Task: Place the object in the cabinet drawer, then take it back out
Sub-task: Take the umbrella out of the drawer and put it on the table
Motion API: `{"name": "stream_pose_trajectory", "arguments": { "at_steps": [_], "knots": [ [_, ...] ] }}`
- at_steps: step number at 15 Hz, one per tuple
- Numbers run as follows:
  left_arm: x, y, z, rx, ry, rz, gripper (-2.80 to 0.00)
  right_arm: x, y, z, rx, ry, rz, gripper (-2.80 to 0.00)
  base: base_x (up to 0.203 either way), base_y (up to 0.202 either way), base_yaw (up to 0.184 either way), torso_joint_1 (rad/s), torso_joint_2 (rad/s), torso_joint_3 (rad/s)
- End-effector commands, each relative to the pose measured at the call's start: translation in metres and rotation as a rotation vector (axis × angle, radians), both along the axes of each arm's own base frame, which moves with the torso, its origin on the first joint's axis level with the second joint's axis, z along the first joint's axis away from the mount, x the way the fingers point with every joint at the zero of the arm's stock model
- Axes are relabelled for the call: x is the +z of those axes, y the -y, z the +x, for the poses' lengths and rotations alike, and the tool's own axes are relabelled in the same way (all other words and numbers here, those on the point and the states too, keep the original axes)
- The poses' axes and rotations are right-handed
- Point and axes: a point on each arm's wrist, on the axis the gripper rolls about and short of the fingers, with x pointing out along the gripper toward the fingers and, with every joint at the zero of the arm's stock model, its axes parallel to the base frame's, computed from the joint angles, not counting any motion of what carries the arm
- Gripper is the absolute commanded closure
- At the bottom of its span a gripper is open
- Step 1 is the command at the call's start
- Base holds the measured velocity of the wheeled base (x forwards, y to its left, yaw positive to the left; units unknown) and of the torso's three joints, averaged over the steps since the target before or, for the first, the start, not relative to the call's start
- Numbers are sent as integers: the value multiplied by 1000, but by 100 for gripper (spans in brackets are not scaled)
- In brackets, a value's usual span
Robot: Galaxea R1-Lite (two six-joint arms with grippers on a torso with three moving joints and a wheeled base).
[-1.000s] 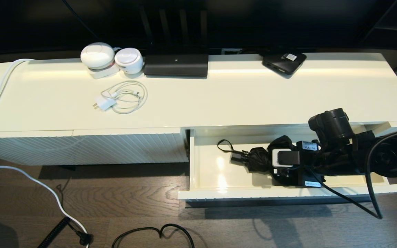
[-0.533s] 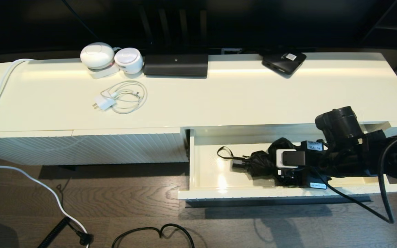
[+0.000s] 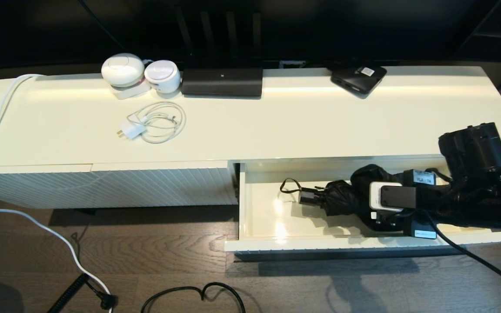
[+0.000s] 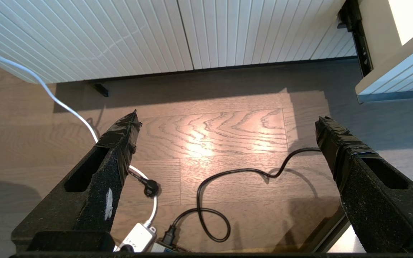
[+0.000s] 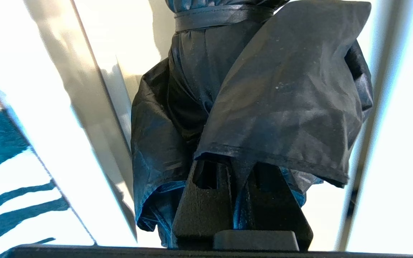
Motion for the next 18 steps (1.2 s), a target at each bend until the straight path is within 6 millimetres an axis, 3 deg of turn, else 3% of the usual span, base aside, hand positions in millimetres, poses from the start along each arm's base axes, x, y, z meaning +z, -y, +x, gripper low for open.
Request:
{"name": "stream_pose_trajectory", "arguments": {
  "at_steps": [1,7,10,15,18],
  "knots": [
    [0,0,0,0,-1,0,-280,20,5,-19,8,75,19,0,0,0,0,0,0,0],
    [0,0,0,0,-2,0,-280,59,17,-66,29,246,63,0,0,0,0,0,0,0],
    [0,0,0,0,-2,0,-280,69,20,-75,55,285,28,0,0,0,0,0,0,0],
    [0,0,0,0,-1,0,-280,94,13,-51,97,376,-43,0,0,0,0,0,0,0],
    [0,0,0,0,-1,0,-280,95,9,-15,73,380,-53,0,0,0,0,0,0,0]
  ]
}}
